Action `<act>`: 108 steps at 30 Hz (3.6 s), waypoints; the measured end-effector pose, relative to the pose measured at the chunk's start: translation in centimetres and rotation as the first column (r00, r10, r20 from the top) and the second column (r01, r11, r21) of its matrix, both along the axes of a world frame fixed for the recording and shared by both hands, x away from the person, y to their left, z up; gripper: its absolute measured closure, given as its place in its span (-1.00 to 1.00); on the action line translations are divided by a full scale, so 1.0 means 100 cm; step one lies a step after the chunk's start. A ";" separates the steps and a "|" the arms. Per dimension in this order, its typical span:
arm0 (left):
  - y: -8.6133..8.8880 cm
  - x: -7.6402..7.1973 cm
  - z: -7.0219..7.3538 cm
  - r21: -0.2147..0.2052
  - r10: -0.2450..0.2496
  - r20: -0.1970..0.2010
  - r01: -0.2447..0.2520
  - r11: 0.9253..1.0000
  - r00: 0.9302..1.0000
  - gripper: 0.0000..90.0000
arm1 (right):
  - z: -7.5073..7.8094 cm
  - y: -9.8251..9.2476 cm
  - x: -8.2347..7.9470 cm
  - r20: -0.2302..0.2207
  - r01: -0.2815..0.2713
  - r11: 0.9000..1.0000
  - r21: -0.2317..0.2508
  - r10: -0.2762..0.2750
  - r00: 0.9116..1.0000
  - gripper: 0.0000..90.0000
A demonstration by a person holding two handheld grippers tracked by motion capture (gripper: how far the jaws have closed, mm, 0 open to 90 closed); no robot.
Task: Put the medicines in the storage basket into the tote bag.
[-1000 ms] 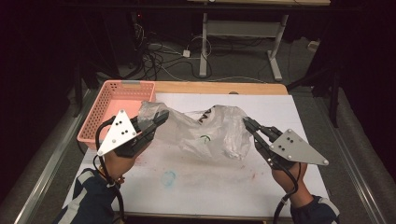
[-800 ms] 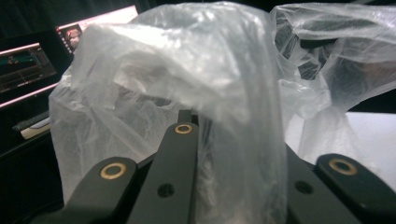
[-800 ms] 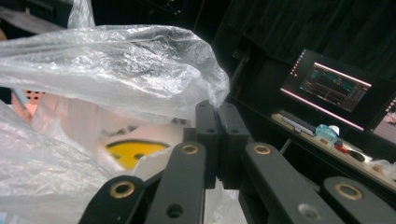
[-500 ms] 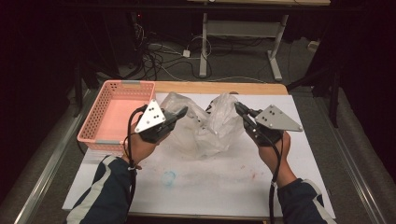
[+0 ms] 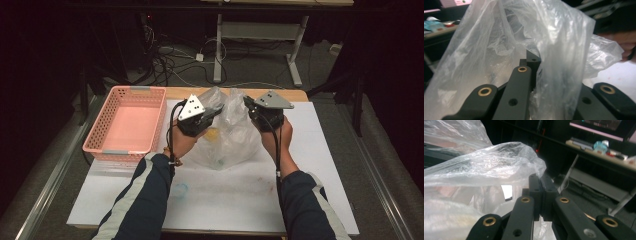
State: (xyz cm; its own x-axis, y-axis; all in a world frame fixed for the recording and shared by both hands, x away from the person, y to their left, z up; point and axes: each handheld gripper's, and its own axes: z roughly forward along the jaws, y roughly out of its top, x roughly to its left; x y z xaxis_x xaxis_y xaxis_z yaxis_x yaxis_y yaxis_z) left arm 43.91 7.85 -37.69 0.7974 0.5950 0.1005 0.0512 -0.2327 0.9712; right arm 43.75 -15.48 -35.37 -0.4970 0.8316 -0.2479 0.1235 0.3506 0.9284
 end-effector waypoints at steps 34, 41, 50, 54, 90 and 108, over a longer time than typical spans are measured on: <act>-0.003 0.004 0.095 -0.112 0.165 0.100 -0.154 0.982 0.981 0.95 | 0.107 -0.003 -0.007 0.095 0.030 0.998 0.055 -0.035 0.995 1.00; 0.003 0.013 0.086 -0.077 0.164 0.048 -0.160 0.984 0.985 0.72 | 0.089 -0.008 0.008 0.047 0.082 0.996 0.029 -0.083 0.995 1.00; 0.023 0.019 0.078 -0.017 0.256 0.021 -0.255 0.967 0.967 0.31 | 0.077 -0.022 0.023 0.011 0.143 0.990 0.005 -0.143 0.990 0.98; 0.035 0.018 0.069 0.019 0.289 0.018 -0.289 0.957 0.957 0.03 | 0.071 -0.029 0.029 -0.018 0.161 0.987 -0.015 -0.161 0.987 0.85; 0.074 0.044 0.049 0.152 0.394 0.021 -0.393 0.907 0.919 0.19 | 0.061 -0.050 0.064 -0.023 0.233 0.972 -0.028 -0.234 0.972 0.81; 0.106 0.009 0.039 0.110 0.447 0.018 -0.446 0.888 0.894 -0.45 | 0.075 -0.056 0.018 0.063 0.081 0.994 0.070 -0.086 0.994 -0.24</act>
State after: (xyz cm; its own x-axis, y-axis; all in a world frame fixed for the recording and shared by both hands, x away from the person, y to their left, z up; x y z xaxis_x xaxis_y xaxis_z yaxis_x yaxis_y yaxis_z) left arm 44.83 18.44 -33.76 0.4510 0.8742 0.1797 0.1822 -0.2873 0.9403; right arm 45.59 -21.12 -27.87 -0.4096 0.8853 -0.2203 0.0871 0.2784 0.9565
